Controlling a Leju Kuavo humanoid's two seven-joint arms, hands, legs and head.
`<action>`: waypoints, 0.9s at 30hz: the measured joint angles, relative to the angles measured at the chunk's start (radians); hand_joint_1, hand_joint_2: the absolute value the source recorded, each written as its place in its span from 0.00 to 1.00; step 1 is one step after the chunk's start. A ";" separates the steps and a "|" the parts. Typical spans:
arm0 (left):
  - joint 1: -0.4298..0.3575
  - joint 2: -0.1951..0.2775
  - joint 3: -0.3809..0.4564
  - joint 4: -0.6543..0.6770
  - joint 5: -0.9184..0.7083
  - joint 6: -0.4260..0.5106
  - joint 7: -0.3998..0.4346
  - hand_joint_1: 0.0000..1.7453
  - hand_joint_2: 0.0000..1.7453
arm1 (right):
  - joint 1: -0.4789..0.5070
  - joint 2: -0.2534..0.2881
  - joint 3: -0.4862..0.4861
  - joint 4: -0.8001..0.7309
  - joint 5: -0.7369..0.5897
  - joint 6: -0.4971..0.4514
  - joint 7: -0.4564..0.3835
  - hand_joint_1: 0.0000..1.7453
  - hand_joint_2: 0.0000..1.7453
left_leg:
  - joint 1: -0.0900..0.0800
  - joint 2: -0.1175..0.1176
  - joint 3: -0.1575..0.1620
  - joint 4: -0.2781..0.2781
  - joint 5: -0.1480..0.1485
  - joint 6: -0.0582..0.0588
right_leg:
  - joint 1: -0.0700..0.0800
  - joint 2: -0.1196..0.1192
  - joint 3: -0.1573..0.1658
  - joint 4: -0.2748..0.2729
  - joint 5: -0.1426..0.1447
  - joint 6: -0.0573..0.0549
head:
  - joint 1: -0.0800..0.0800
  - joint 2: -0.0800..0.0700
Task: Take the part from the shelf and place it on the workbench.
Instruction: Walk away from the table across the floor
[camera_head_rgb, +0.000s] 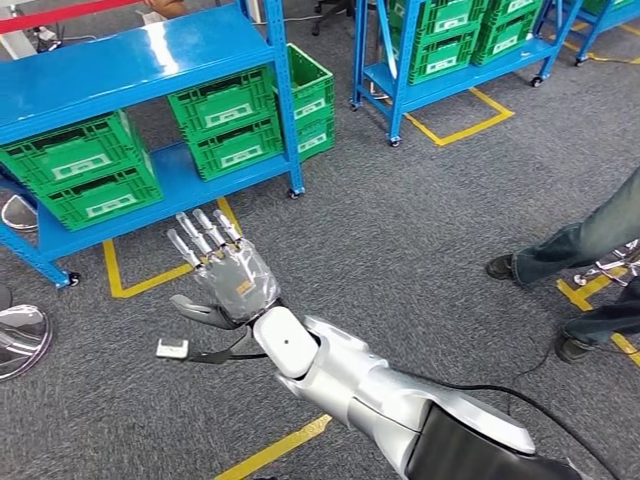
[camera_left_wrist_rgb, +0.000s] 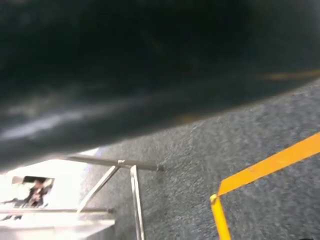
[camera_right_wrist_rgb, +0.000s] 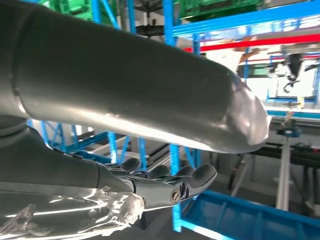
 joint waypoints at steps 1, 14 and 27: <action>0.001 0.000 0.000 0.000 0.000 -0.001 0.000 0.00 0.00 | 0.000 0.000 0.002 0.000 0.000 0.001 0.001 0.00 0.00 | 0.000 0.002 0.005 -0.009 0.017 0.000 | 0.000 -0.009 0.001 0.000 -0.001 0.000 | 0.000 0.000; -0.004 0.003 0.001 0.000 -0.014 -0.009 -0.007 0.00 0.00 | -0.014 -0.006 0.021 0.010 -0.006 -0.002 0.020 0.00 0.00 | -0.009 0.012 0.144 -0.292 0.129 0.059 | 0.007 0.009 -0.112 0.253 -0.140 0.040 | 0.008 0.000; -0.002 0.007 0.000 0.000 -0.025 -0.012 -0.010 0.00 0.00 | -0.019 -0.007 0.027 0.035 -0.006 -0.008 0.024 0.00 0.00 | -0.003 -0.029 0.094 -0.190 0.072 0.012 | -0.004 0.035 -0.009 0.005 0.008 0.010 | 0.002 0.000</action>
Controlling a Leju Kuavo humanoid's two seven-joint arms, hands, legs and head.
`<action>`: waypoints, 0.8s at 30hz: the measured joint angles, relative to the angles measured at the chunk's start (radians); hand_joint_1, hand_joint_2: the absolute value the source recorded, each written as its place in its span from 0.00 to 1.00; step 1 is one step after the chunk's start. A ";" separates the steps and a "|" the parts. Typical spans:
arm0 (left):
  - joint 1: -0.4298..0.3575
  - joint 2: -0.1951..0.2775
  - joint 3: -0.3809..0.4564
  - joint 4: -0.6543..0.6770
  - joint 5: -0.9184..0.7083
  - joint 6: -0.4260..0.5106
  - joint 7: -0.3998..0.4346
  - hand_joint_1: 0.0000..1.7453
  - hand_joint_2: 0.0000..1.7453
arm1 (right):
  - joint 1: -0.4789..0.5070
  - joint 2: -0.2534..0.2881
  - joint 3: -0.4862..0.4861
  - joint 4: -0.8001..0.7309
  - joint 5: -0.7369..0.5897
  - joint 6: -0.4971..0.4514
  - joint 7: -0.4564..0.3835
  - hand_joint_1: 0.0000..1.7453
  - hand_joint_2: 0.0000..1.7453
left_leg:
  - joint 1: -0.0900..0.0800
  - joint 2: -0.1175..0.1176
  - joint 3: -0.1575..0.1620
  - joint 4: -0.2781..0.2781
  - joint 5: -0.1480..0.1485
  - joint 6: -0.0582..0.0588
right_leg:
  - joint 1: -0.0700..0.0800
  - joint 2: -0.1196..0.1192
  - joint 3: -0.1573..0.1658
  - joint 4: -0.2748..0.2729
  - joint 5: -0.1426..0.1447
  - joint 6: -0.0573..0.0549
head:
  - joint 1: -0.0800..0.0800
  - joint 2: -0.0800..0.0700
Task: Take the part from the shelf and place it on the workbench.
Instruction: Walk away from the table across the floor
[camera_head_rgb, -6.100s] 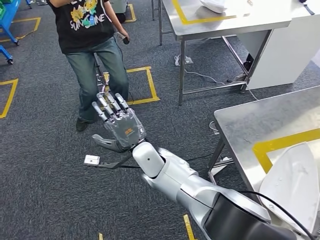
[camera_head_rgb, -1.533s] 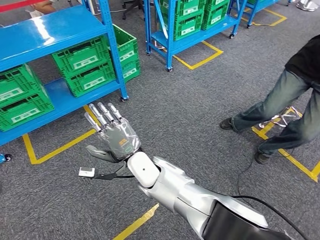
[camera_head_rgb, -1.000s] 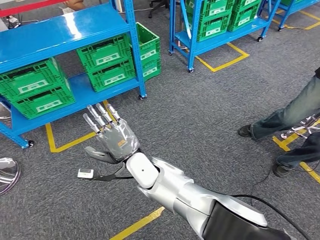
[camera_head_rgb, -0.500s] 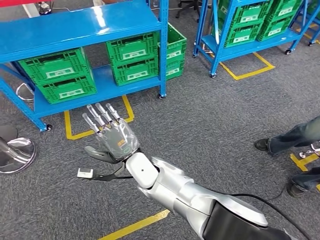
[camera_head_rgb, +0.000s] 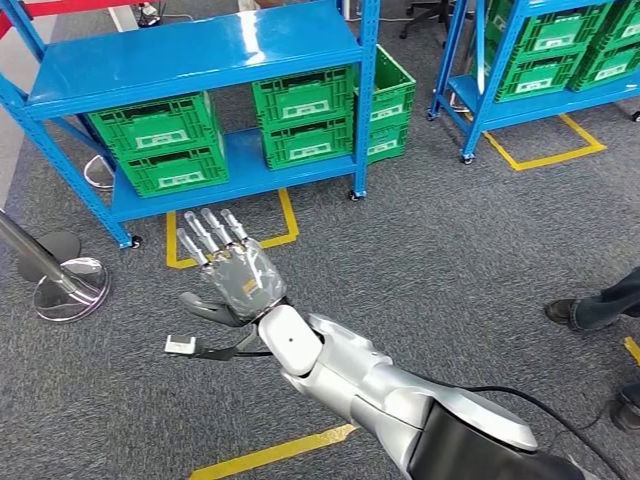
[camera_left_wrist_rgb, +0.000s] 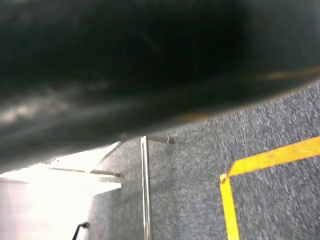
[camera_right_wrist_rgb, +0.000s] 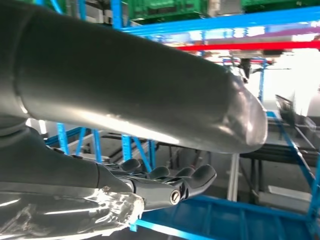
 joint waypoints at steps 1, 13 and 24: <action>-0.001 0.000 0.000 0.000 0.000 0.000 0.000 0.00 0.00 | 0.000 0.000 0.000 0.001 0.000 0.000 0.000 0.00 0.00 | 0.000 0.015 -0.033 0.068 -0.033 -0.004 | 0.001 -0.010 0.000 0.000 -0.001 -0.003 | -0.002 0.000; -0.003 0.003 0.000 0.000 -0.002 0.000 0.000 0.00 0.00 | -0.004 0.002 0.002 0.008 0.001 -0.001 0.001 0.00 0.00 | -0.009 0.076 0.051 -0.093 0.048 0.031 | 0.016 -0.090 0.010 0.007 -0.030 0.023 | 0.001 0.000; -0.004 0.002 -0.005 0.000 -0.010 -0.015 -0.003 0.00 0.00 | -0.003 -0.007 -0.002 0.032 0.010 -0.005 0.008 0.00 0.00 | -0.007 -0.016 0.061 -0.094 0.043 0.039 | 0.005 0.014 -0.026 0.035 0.000 0.029 | 0.006 0.000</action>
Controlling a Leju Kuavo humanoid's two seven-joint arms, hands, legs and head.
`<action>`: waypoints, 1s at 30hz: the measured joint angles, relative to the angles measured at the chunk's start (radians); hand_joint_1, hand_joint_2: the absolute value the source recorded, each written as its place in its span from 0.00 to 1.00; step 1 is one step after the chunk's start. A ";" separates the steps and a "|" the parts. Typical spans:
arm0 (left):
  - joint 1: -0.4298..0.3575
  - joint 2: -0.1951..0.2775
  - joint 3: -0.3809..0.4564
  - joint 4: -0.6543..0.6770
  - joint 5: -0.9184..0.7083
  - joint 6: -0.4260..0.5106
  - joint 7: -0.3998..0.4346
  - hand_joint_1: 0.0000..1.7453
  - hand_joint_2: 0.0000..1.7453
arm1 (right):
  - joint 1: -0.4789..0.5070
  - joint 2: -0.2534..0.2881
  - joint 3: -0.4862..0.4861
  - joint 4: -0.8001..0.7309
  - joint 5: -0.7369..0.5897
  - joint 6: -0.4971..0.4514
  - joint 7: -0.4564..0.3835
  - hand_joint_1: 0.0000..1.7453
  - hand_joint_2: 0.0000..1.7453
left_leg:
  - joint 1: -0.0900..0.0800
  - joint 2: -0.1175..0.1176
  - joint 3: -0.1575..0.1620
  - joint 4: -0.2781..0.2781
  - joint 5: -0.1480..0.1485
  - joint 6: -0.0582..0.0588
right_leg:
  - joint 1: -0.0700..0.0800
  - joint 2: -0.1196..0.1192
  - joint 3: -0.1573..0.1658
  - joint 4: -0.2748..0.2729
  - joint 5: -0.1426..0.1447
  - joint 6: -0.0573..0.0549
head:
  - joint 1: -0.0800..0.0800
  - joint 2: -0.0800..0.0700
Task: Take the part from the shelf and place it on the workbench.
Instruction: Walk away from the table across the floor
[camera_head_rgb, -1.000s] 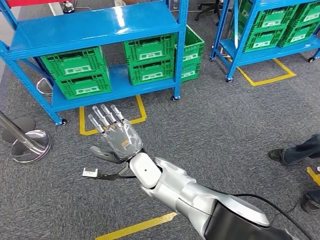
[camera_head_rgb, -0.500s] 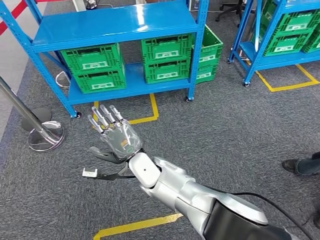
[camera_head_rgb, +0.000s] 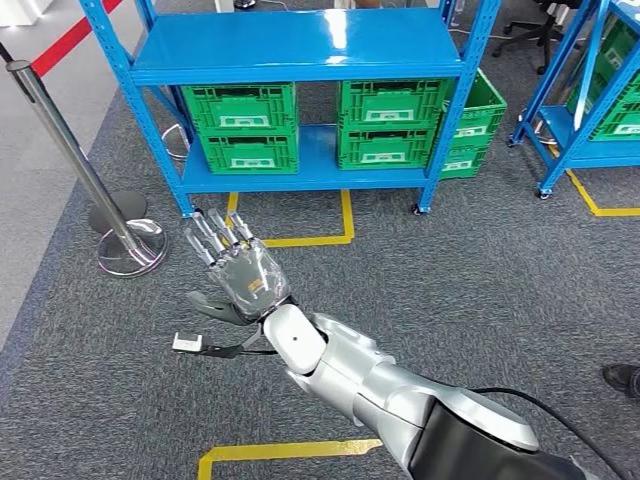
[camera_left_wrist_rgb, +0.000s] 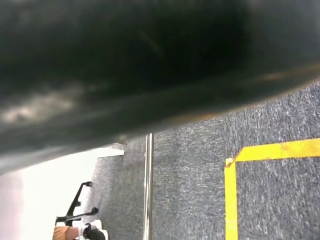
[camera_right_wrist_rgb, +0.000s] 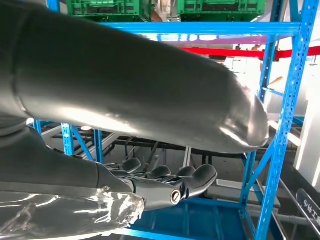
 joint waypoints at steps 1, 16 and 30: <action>0.000 0.000 0.000 0.000 -0.001 -0.002 0.000 0.00 0.00 | 0.000 -0.001 -0.002 0.003 0.002 0.000 0.000 0.00 0.00 | 0.000 -0.004 -0.004 0.002 0.000 -0.005 | 0.000 0.010 0.011 -0.024 0.003 -0.003 | 0.000 0.000; 0.006 0.000 0.000 0.000 0.014 -0.006 -0.071 0.00 0.00 | 0.135 -0.142 -0.255 -0.049 0.029 -0.005 -0.114 0.00 0.00 | 0.010 -0.009 -0.004 -0.007 0.007 -0.017 | 0.011 0.011 0.016 -0.036 0.004 -0.017 | -0.001 0.000; 0.006 -0.002 0.001 0.000 0.024 -0.002 -0.074 0.00 0.00 | 0.253 -0.299 -0.468 -0.192 0.071 -0.005 -0.087 0.00 0.00 | 0.003 -0.008 -0.005 -0.005 0.007 -0.019 | 0.004 0.009 0.018 -0.038 0.006 -0.014 | 0.000 0.000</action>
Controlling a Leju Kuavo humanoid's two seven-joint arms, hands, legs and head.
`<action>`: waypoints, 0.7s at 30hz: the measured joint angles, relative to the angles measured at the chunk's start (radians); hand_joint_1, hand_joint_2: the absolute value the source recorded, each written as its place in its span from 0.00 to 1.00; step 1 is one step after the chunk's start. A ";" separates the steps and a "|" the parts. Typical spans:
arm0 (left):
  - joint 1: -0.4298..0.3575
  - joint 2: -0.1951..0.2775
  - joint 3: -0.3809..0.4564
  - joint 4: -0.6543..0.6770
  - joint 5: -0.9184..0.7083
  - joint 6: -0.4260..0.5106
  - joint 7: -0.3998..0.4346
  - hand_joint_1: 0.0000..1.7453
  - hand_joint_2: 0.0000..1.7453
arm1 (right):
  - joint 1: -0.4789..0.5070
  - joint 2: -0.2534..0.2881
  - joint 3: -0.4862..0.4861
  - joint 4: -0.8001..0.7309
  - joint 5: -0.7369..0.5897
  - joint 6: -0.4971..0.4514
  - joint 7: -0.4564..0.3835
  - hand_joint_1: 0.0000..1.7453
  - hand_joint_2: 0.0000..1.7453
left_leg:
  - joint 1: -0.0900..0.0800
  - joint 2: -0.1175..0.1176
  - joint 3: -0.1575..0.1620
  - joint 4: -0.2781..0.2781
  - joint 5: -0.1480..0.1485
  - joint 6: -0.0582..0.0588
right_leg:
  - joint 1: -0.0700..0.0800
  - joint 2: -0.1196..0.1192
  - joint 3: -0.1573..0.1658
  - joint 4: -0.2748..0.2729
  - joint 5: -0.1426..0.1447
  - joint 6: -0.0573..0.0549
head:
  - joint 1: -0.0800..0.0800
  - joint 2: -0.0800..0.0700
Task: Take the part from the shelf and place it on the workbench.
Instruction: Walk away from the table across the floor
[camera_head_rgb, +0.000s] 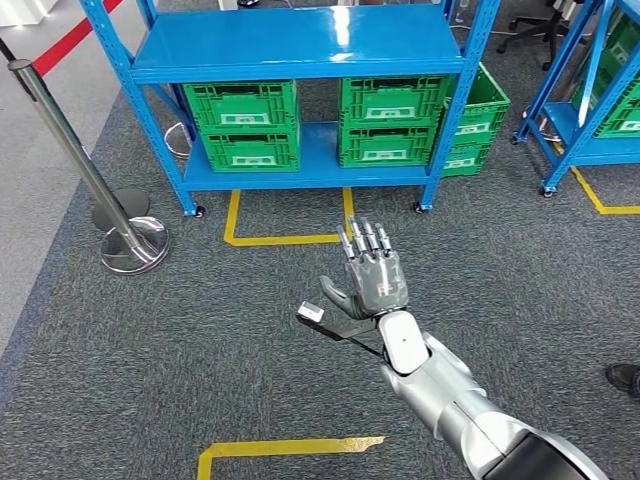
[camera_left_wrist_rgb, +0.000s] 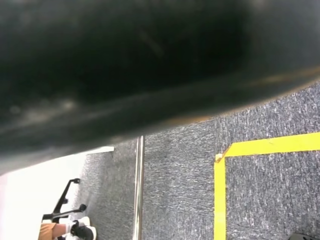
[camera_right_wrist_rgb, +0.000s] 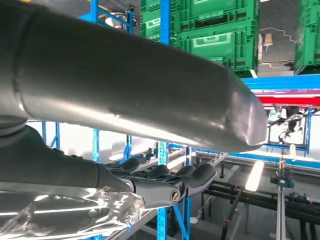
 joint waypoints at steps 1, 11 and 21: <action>0.000 0.000 0.000 0.000 0.000 0.000 0.000 0.00 0.00 | 0.001 -0.003 -0.003 -0.003 0.000 0.000 0.000 0.00 0.00 | 0.000 0.000 0.000 0.000 0.000 0.000 | 0.000 0.000 0.000 0.000 0.000 0.000 | 0.000 0.000; 0.000 0.000 0.001 0.000 0.010 0.000 -0.039 0.00 0.00 | 0.042 -0.058 -0.083 -0.022 -0.008 0.000 0.040 0.00 0.00 | 0.000 0.000 0.001 0.001 -0.001 0.001 | 0.000 -0.001 0.000 0.000 0.000 0.001 | 0.000 0.000; 0.004 0.000 0.001 0.000 0.010 -0.003 -0.204 0.00 0.00 | 0.246 -0.143 -0.709 0.225 -0.392 0.117 -0.175 0.00 0.00 | -0.004 -0.003 0.004 0.001 -0.007 0.011 | -0.004 -0.008 0.008 -0.003 -0.007 0.009 | 0.000 0.000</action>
